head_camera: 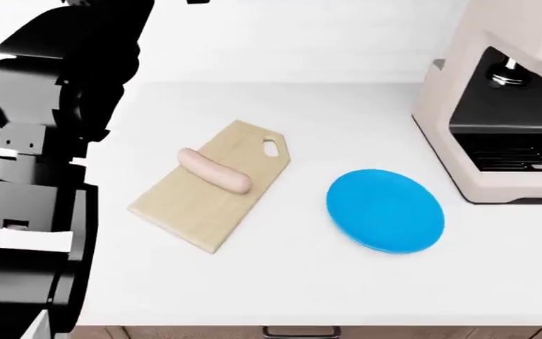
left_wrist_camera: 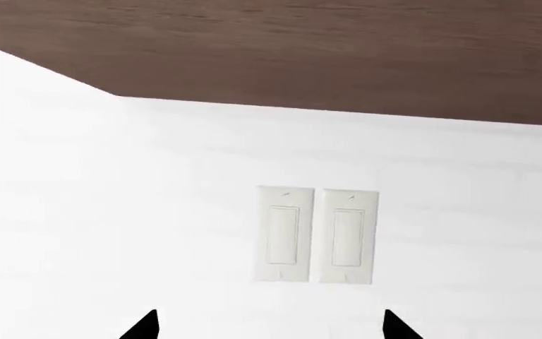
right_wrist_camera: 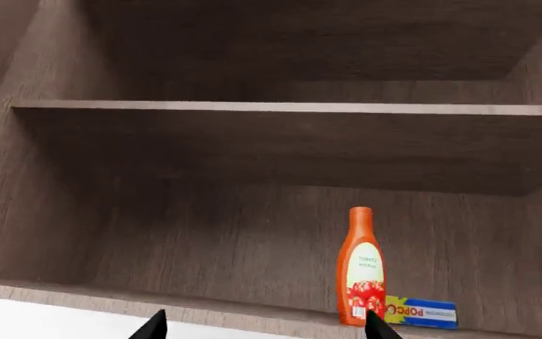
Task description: Pick the sausage from the plate and place it on the cutting board. Then pick the condiment bottle from the cabinet and place it next to the cutting board.
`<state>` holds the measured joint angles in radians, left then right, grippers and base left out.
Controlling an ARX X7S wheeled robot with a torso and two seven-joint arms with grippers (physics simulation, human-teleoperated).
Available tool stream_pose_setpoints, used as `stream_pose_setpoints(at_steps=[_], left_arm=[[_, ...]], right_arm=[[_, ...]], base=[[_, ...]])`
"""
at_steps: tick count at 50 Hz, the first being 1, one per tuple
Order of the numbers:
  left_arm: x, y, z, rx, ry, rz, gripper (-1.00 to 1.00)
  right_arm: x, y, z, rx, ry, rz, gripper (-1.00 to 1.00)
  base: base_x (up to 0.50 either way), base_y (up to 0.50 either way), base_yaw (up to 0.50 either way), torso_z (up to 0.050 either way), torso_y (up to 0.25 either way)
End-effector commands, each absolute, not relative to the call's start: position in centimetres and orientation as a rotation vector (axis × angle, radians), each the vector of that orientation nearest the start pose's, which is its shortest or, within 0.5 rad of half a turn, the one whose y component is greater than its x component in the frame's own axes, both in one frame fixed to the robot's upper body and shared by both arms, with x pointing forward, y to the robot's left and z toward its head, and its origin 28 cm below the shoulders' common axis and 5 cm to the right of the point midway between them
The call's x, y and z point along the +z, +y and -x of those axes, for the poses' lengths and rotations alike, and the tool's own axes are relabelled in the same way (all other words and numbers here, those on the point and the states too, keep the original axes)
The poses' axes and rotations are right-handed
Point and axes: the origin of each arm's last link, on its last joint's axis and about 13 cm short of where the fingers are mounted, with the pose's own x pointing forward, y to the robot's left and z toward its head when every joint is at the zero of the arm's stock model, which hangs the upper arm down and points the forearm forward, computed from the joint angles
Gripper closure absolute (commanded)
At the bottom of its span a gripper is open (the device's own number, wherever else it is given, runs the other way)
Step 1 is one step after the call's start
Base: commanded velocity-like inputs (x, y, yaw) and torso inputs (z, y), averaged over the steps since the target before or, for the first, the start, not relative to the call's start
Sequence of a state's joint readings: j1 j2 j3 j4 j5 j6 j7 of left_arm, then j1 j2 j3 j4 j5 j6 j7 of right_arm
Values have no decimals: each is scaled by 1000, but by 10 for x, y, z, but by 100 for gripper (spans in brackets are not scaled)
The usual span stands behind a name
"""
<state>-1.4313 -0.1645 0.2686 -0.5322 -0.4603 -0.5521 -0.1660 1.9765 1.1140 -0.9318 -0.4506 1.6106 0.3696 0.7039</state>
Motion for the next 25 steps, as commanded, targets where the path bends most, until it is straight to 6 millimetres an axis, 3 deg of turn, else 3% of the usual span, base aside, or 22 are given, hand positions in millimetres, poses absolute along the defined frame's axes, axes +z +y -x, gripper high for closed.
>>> stream_pose_setpoints(at_steps=[1,12,20,25], left_arm=[[351,209,-398,-72,-285,59,-100],[350,210,-396,-71,-287,56,-100],[351,210,-396,-68,-288,47,-100],[351,211,-396,-65,-287,44,-100]], right_arm=[[439,-161,-171,152,-737,65,-100],[439,-162,-170,161,-754,67,-100],[444,-159,-165,164,-770,121,-100],[459,-156,-154,163,-806,142,-100]], base=[[117,-500,0,0,0],[206,-483,0,0,0],[500,-54,0,0,0],[500,-17,0,0,2]])
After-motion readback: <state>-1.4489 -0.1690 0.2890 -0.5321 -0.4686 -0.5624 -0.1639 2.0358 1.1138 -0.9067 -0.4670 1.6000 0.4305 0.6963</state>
